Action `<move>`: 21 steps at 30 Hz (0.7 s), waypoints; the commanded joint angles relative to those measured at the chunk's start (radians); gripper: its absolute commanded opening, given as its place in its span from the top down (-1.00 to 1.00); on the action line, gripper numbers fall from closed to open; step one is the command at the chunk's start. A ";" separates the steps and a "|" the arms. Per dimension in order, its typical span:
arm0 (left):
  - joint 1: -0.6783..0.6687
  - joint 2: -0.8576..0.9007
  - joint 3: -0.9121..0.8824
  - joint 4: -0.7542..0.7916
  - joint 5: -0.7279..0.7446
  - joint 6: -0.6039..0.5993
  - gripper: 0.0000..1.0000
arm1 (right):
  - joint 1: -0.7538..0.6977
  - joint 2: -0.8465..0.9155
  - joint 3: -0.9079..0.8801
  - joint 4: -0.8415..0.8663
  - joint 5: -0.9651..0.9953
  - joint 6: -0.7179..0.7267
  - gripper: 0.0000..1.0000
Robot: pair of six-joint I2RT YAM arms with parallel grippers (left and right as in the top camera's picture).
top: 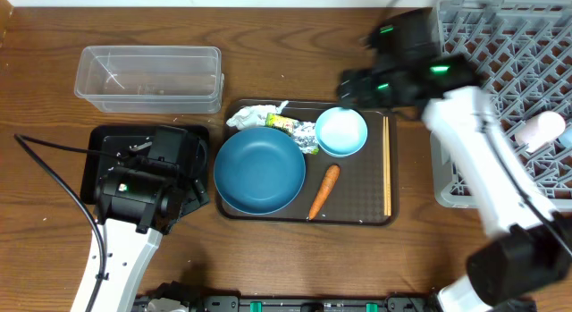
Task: Sort waste into correct bins and load items into the dishwasher rack
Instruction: 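Reach the right gripper to the light-blue saucer and grasp its rim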
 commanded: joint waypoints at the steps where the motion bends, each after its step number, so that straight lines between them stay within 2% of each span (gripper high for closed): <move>1: 0.005 -0.002 0.010 -0.003 -0.009 -0.013 -0.95 | 0.077 0.072 -0.007 0.000 0.158 -0.016 -0.98; 11: 0.005 -0.002 0.010 -0.003 -0.009 -0.013 -0.96 | 0.173 0.228 -0.007 0.003 0.125 0.057 -0.98; 13: 0.005 -0.002 0.010 -0.003 -0.009 -0.013 -0.96 | 0.178 0.246 -0.007 0.003 0.127 0.112 -0.88; 17: 0.005 -0.002 0.010 -0.003 -0.009 -0.013 -0.96 | 0.184 0.289 -0.007 0.027 0.127 0.196 -0.55; 21: 0.005 -0.002 0.010 -0.003 -0.009 -0.013 -0.96 | 0.195 0.338 -0.007 0.067 0.127 0.248 -0.43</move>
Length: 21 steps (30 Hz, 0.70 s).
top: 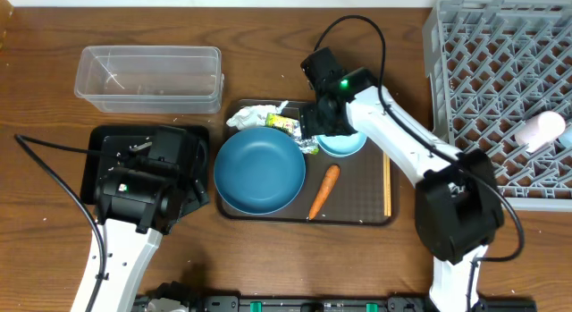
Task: Sort waste into correct bins and load items into the dishwasher rack
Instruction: 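Reach the right gripper to the light-blue saucer and grasp its rim, then lift the light-blue saucer and carry it over the dish rack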
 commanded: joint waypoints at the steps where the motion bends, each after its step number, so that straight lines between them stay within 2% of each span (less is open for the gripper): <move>1: 0.005 -0.002 0.010 -0.003 -0.009 -0.013 -0.96 | 0.019 0.050 -0.005 0.021 0.008 0.083 -0.41; 5: 0.005 -0.002 0.010 -0.003 -0.009 -0.013 -0.95 | 0.026 0.090 -0.005 0.047 0.020 0.101 -0.33; 8: 0.005 -0.002 0.010 -0.003 -0.009 -0.013 -0.96 | 0.027 0.098 -0.005 0.055 0.043 0.101 -0.09; 11: 0.005 -0.002 0.010 -0.003 -0.009 -0.013 -0.95 | 0.027 0.098 -0.004 0.067 0.060 0.101 -0.01; 16: 0.005 -0.002 0.010 -0.003 -0.009 -0.013 -0.96 | 0.024 0.097 -0.001 0.066 0.060 0.101 0.57; 19: 0.005 -0.002 0.010 -0.003 -0.009 -0.013 -0.96 | 0.022 0.094 0.014 0.051 0.060 0.101 0.66; 21: 0.005 -0.002 0.010 -0.003 -0.009 -0.013 -0.96 | 0.022 0.091 0.043 0.029 0.060 0.100 0.81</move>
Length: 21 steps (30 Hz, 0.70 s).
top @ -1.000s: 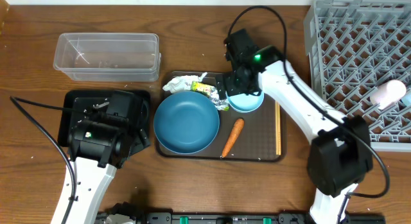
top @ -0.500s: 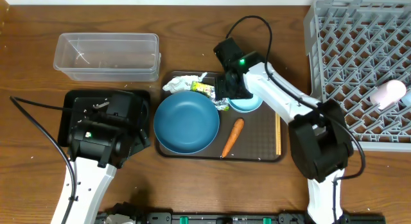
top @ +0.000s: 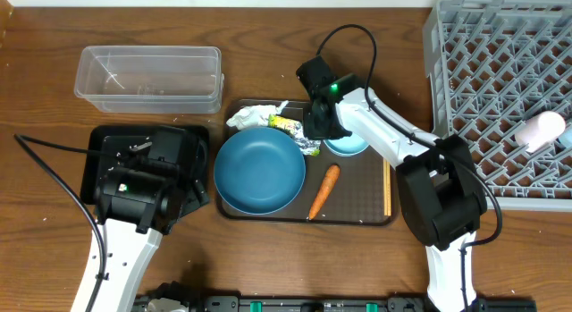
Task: Sort waste into correct bins and load items into the dishwasher rack
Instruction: 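Lift the light-blue saucer and carry it over the dish rack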
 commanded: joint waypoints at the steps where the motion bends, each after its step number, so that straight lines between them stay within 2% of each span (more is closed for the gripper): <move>1: 0.005 -0.002 0.010 -0.003 -0.009 -0.013 -0.96 | 0.021 -0.005 0.060 -0.027 0.016 0.008 0.93; 7: 0.005 -0.002 0.010 -0.003 -0.009 -0.013 -0.96 | 0.011 -0.036 0.257 -0.186 0.013 -0.006 0.98; 13: 0.005 -0.002 0.010 -0.003 -0.009 -0.013 -0.96 | -0.049 -0.093 0.449 -0.301 0.013 -0.091 0.98; 17: 0.005 -0.002 0.010 -0.003 -0.009 -0.013 -0.96 | -0.155 -0.142 0.510 -0.316 -0.026 -0.158 0.98; 21: 0.005 -0.002 0.010 -0.003 -0.009 -0.013 -0.96 | -0.339 -0.186 0.512 -0.299 -0.275 -0.295 0.98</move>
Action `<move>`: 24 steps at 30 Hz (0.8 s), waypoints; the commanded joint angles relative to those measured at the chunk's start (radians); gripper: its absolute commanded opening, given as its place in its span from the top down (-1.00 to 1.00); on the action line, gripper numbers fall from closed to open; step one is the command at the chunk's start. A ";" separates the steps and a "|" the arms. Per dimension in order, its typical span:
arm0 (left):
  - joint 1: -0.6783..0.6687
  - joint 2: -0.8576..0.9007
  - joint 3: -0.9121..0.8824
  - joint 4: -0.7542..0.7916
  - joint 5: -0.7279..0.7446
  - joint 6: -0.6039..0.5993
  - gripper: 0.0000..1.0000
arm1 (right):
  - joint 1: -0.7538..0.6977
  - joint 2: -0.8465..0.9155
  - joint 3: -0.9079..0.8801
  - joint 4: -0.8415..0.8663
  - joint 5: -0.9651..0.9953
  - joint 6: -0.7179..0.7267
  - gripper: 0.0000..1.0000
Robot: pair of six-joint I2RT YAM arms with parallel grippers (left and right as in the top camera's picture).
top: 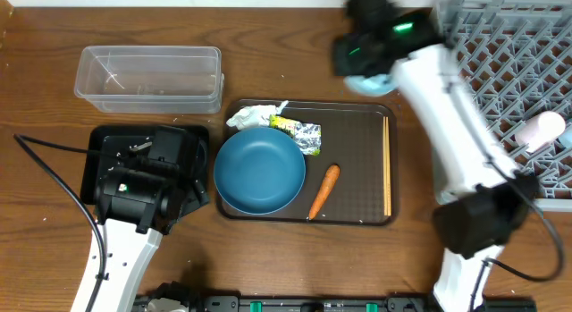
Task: Sort waste into correct bins and load items into the dishwasher rack
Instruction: 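Lift the light-blue saucer and carry it over the dish rack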
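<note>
The dark tray (357, 160) holds a big blue bowl (259, 169), a carrot (323, 191), a pair of chopsticks (387, 164), a crumpled white tissue (253, 115) and a foil wrapper (302, 135). My right gripper (365, 75) is raised and blurred just beyond the tray's far right corner. It is shut on a small light-blue bowl (368, 83) beside the grey dishwasher rack (509, 71). My left arm (138, 182) hangs over the black bin (93, 156), and its fingers are hidden beneath the wrist.
A clear plastic container (150, 78) sits at the back left. A pale pink cup (542, 129) lies in the rack on the right. Black cable runs along the table's left side.
My right gripper was down at the small light-blue bowl on the tray. Now it is up and to the right with the bowl in it, near the rack. The left arm is unchanged.
The right arm was first up by the rack, with the small bowl on the tray. It then stood over that bowl, and then lower at the bowl's left rim. By now the bowl is off the tray and held near the rack. The left arm stayed over the black bin.
</note>
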 commanded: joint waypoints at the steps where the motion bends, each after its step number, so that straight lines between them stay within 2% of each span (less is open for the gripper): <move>1: 0.005 -0.002 0.010 -0.003 -0.009 -0.013 -0.95 | -0.171 -0.044 0.019 0.005 -0.270 -0.182 0.98; 4: 0.005 -0.002 0.010 -0.003 -0.009 -0.013 -0.96 | -0.325 -0.039 0.018 0.021 -0.579 -0.320 0.98; 7: 0.005 -0.002 0.010 -0.003 -0.009 -0.013 -0.96 | -0.464 -0.029 0.018 0.050 -0.767 -0.399 0.98; 16: 0.005 -0.001 0.010 -0.003 -0.009 -0.013 -0.96 | -0.754 0.046 0.013 0.151 -0.904 -0.399 0.98; 24: 0.005 -0.001 0.010 -0.003 -0.009 -0.013 -0.95 | -0.849 0.176 0.013 0.206 -0.959 -0.455 0.98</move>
